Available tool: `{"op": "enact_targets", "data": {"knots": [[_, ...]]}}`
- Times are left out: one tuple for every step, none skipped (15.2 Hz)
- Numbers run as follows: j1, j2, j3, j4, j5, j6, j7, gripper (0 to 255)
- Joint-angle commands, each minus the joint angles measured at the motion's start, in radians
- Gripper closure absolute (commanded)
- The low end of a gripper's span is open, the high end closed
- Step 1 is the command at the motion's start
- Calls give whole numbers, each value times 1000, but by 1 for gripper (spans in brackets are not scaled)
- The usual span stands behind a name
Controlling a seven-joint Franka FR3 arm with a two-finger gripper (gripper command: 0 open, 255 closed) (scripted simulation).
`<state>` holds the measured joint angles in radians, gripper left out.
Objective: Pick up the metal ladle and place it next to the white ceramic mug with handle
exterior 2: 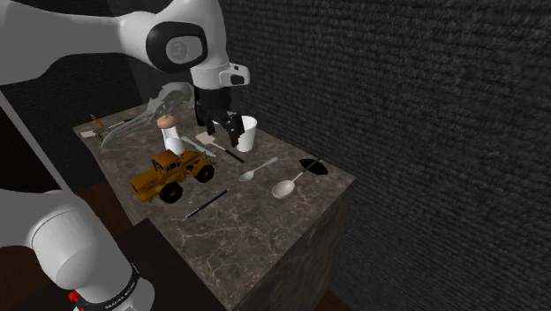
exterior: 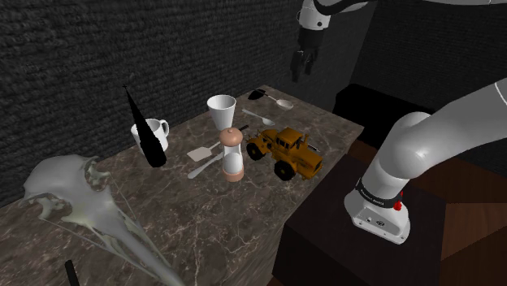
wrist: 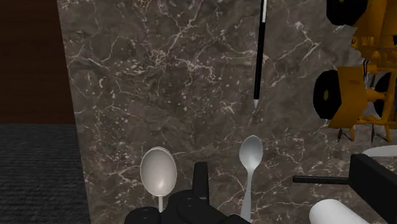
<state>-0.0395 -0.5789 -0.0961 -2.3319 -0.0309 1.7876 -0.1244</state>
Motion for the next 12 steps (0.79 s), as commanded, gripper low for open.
{"op": "enact_targets", "data": {"knots": [[-4,62,-23,10,2,57,-19,0],[-6,94,-34,16,5,84,-29,0],[-7,126,-45,24,8,111,-40,0],[-8,159,-56,33,13,136,-51,0],[-9,192,-67,43,18,161,-62,0],[-10,226,-78,55,25,185,-74,0],[-11,261,-88,68,33,208,-86,0],[-12,296,-98,82,42,229,-99,0],[-13,332,-108,97,52,250,-112,0],[-13,368,-117,114,64,269,-126,0],[-15,405,-126,133,77,288,-140,0],[-16,442,-134,152,90,305,-155,0]]}}
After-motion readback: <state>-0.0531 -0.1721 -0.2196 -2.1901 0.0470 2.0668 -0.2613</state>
